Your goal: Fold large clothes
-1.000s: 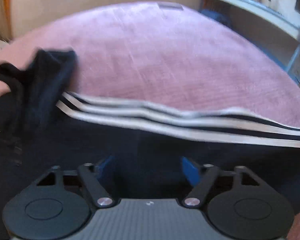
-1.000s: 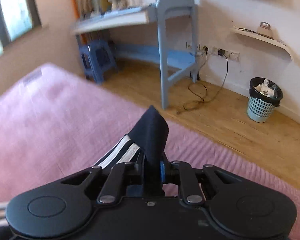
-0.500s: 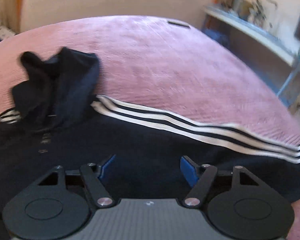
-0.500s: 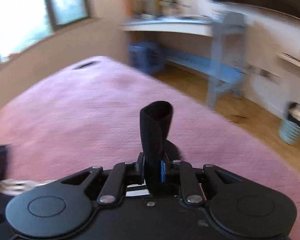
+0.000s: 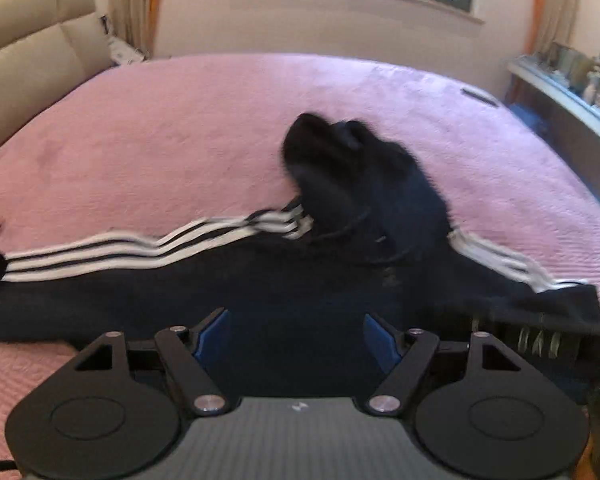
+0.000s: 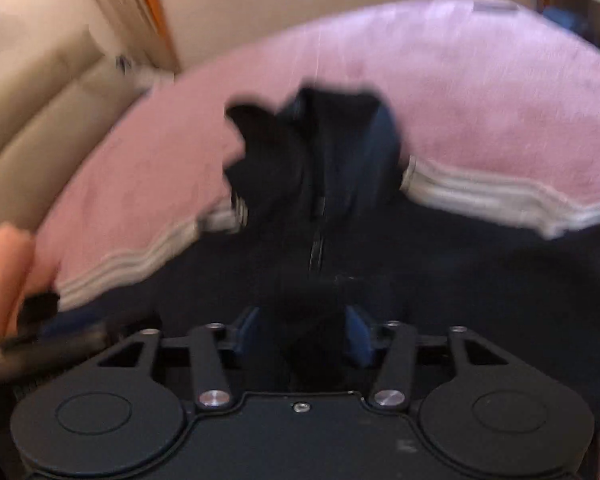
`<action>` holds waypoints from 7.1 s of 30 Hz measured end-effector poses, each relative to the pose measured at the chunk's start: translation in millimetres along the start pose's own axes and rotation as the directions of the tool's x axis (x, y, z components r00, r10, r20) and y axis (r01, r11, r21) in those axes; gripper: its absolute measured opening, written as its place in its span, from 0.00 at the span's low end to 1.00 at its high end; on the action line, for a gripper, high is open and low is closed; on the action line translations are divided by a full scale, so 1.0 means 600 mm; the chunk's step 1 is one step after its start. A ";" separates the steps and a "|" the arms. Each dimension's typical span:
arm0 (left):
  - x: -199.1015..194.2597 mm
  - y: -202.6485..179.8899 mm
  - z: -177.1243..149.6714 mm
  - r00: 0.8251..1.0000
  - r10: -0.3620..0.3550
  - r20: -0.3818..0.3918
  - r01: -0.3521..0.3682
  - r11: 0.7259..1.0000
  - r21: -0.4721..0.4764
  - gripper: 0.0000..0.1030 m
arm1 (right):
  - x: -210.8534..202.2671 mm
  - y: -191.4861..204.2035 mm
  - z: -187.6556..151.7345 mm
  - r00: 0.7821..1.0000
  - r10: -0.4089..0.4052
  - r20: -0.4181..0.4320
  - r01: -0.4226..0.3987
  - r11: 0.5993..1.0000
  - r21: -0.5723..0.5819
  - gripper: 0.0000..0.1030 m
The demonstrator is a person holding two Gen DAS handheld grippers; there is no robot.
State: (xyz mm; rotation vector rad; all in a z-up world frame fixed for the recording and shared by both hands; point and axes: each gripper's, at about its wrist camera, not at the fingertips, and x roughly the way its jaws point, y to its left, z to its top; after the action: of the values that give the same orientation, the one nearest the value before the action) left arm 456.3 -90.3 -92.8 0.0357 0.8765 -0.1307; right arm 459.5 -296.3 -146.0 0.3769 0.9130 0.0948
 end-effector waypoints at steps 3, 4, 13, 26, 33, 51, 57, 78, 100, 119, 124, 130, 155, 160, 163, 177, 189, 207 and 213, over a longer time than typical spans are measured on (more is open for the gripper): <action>0.022 0.025 -0.009 0.998 -0.053 -0.042 0.052 0.999 -0.014 0.73 | -0.025 -0.028 -0.032 0.998 -0.065 -0.007 0.065 0.998 0.025 0.61; 0.031 0.027 -0.010 0.996 -0.076 -0.054 0.075 0.997 -0.017 0.73 | -0.040 -0.040 -0.041 0.994 -0.113 -0.003 0.113 0.993 0.034 0.61; 0.147 -0.012 -0.020 0.889 -0.412 -0.197 0.386 0.909 -0.161 0.73 | -0.102 -0.177 -0.057 0.816 -0.574 0.064 0.568 0.818 0.088 0.43; 0.172 -0.026 -0.023 0.868 -0.477 -0.137 0.451 0.874 -0.181 0.08 | -0.057 -0.188 -0.055 0.823 -0.569 -0.010 0.565 0.815 0.128 0.40; 0.076 0.057 0.042 0.894 -0.444 0.056 0.447 0.886 -0.125 0.08 | -0.066 -0.103 -0.034 0.866 -0.499 0.030 0.493 0.863 0.110 0.40; 0.072 0.210 -0.003 0.996 -0.053 0.066 0.062 0.988 -0.142 0.44 | -0.011 -0.031 -0.018 0.843 -0.528 0.101 0.528 0.849 0.030 0.53; 0.173 0.184 -0.009 0.977 -0.184 -0.103 0.169 0.975 -0.145 0.22 | 0.052 -0.080 -0.041 0.826 -0.555 -0.093 0.561 0.826 0.050 0.34; 0.035 0.475 0.012 0.898 0.440 0.020 -0.432 0.888 -0.157 0.53 | 0.096 0.144 -0.034 0.930 -0.315 -0.191 0.297 0.948 -0.116 0.44; 0.118 0.511 0.010 0.922 0.370 0.116 -0.385 0.906 0.173 0.10 | 0.108 0.166 -0.055 0.922 -0.246 -0.299 0.240 0.969 -0.057 0.50; 0.076 0.018 -0.026 0.933 -0.327 0.149 0.308 0.941 0.139 0.74 | -0.018 0.057 -0.033 0.977 -0.177 -0.119 0.183 0.982 0.038 0.68; 0.084 0.084 -0.061 0.977 -0.198 0.078 0.193 0.979 0.061 0.66 | 0.022 0.050 -0.017 0.993 -0.012 -0.113 0.024 0.994 0.109 0.69; 0.107 0.183 -0.066 0.998 -0.062 0.030 0.063 0.997 -0.042 0.64 | 0.100 0.078 -0.001 0.992 0.049 -0.120 -0.037 0.994 0.099 0.74; 0.067 0.170 -0.044 0.991 -0.128 0.037 0.132 0.972 -0.193 0.58 | -0.103 0.048 0.049 0.944 -0.271 0.188 0.291 0.953 -0.086 0.13; 0.069 0.167 -0.086 0.986 -0.167 -0.003 0.160 0.950 -0.268 0.59 | -0.106 -0.038 0.059 0.903 -0.410 0.130 0.416 0.909 -0.025 0.13; 0.084 0.185 -0.101 0.990 -0.135 -0.027 0.119 0.938 -0.326 0.58 | -0.097 -0.058 0.057 0.910 -0.403 0.098 0.404 0.915 0.001 0.13; 0.139 0.310 -0.105 0.981 -0.115 0.156 0.191 0.704 -0.684 0.07 | -0.092 -0.034 0.062 0.924 -0.374 0.085 0.378 0.925 -0.045 0.14; 0.122 0.345 -0.156 0.983 -0.182 0.040 0.166 0.756 -0.633 0.15 | -0.030 -0.052 0.016 0.888 -0.459 -0.030 0.454 0.885 -0.106 0.14; 0.222 0.234 -0.017 0.993 -0.096 -0.067 0.070 0.948 -0.309 0.24 | 0.012 -0.115 -0.001 0.832 -0.539 -0.130 0.535 0.842 -0.068 0.47; 0.169 0.221 -0.013 0.998 -0.027 -0.052 0.017 0.983 -0.183 0.18 | -0.077 -0.104 0.018 0.836 -0.549 0.014 0.549 0.835 -0.040 0.68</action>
State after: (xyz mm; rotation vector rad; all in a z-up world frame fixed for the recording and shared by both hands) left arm 531.4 31.9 -178.8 -0.1424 0.9405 -0.0693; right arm 434.9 -368.1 -127.4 0.0609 0.9855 -0.4183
